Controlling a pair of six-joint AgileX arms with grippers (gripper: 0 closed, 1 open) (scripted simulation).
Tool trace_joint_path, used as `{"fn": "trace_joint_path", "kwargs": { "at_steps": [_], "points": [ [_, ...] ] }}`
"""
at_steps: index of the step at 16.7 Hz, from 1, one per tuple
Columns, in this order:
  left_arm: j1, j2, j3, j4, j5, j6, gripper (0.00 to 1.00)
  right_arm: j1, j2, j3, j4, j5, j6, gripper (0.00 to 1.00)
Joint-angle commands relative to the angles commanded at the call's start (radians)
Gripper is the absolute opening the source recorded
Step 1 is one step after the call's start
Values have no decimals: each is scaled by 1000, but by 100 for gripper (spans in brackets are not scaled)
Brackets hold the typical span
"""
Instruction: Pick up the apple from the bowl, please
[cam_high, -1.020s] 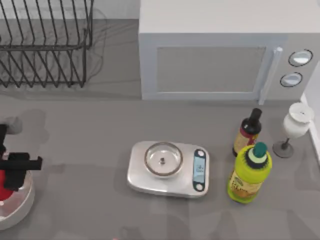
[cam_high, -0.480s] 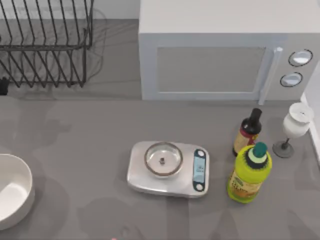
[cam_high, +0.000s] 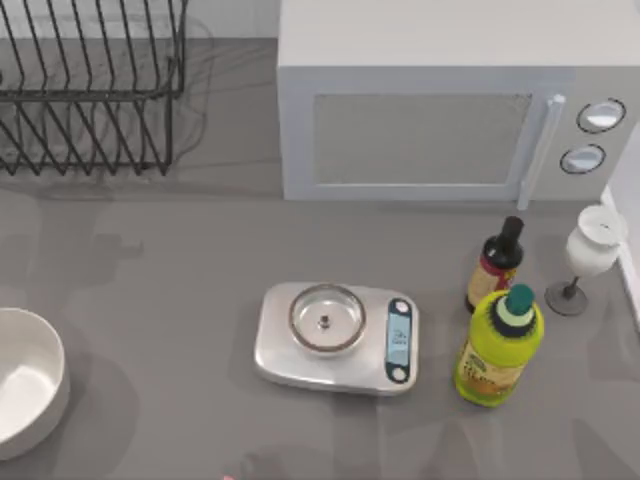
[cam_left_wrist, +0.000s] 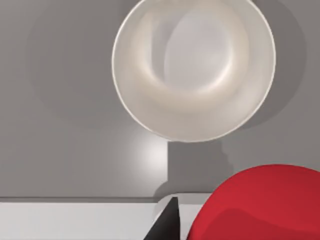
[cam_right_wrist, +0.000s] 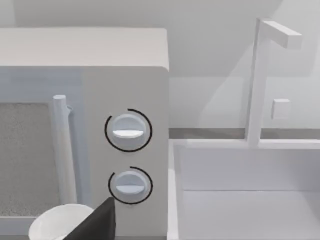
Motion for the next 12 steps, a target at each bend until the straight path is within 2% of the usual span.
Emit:
{"fn": "trace_joint_path", "kwargs": {
  "at_steps": [3, 5, 7, 12],
  "points": [
    [2, 6, -2, 4, -1, -1, 0, 0, 0, 0, 0, 0, 0, 100],
    [-34, 41, 6, 30, 0, -37, 0, 0, 0, 0, 0, 0, 0, 100],
    [-111, 115, 18, 81, 0, -113, 0, 0, 0, 0, 0, 0, 0, 100],
    [-399, 339, 40, 262, 2, -393, 0, 0, 0, 0, 0, 0, 0, 100]
  ]
}}
